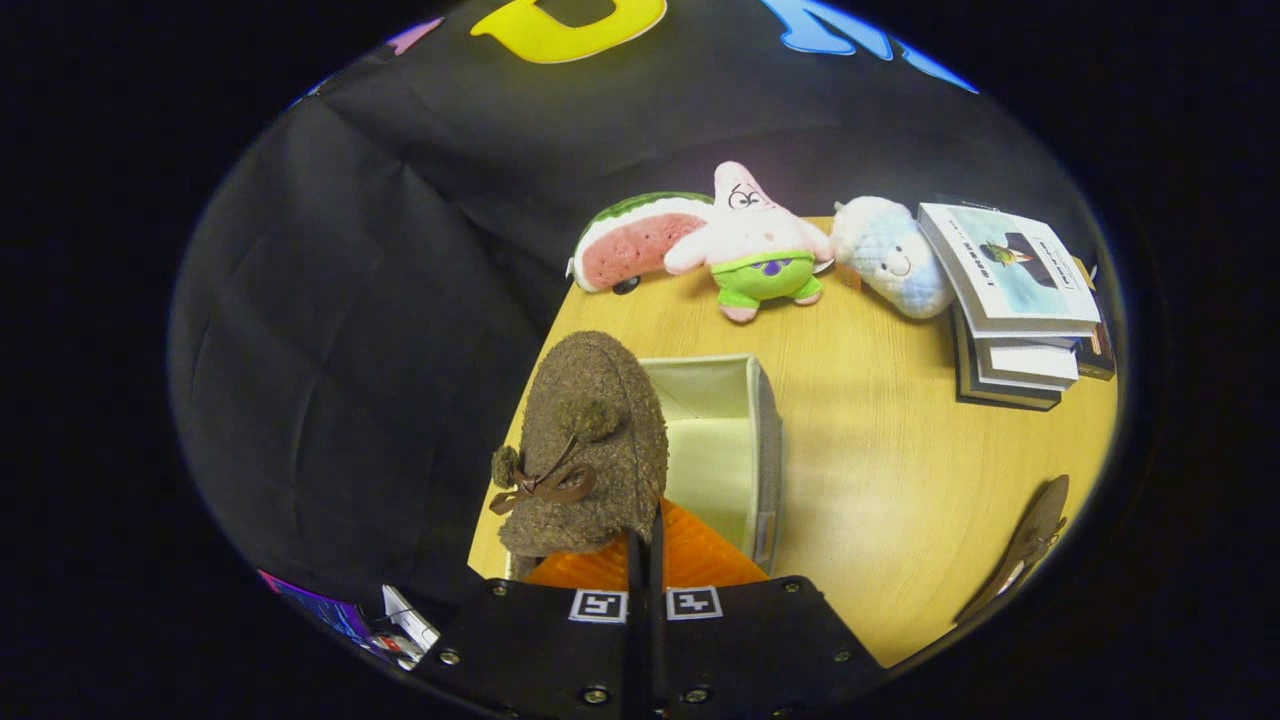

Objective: Open the storage box then place both shoes into the box .Put the left shoe in first, then the right shoe, with the right side of both shoes facing outward in a uniform manner.

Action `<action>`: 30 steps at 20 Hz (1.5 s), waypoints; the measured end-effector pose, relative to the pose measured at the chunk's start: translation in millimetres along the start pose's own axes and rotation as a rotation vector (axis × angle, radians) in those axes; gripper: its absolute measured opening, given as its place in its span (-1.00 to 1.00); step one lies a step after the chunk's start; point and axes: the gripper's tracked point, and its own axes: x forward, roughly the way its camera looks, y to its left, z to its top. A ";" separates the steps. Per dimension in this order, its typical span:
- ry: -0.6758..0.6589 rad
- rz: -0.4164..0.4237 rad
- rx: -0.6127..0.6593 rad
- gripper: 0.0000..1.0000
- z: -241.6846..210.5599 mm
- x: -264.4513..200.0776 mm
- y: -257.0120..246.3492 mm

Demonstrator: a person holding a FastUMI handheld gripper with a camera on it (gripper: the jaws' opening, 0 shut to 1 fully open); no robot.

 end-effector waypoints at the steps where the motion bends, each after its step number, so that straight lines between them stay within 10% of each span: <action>1: 0.019 -0.019 -0.004 -1.00 -5.4 13.8 2.2; 16: 0.186 -0.265 -0.013 -0.99 -56.9 144.8 -11.4; 24: 0.134 -0.153 -0.086 -0.43 -41.9 110.8 11.2; 30: 0.024 -0.028 -0.091 -0.43 -8.0 48.0 32.0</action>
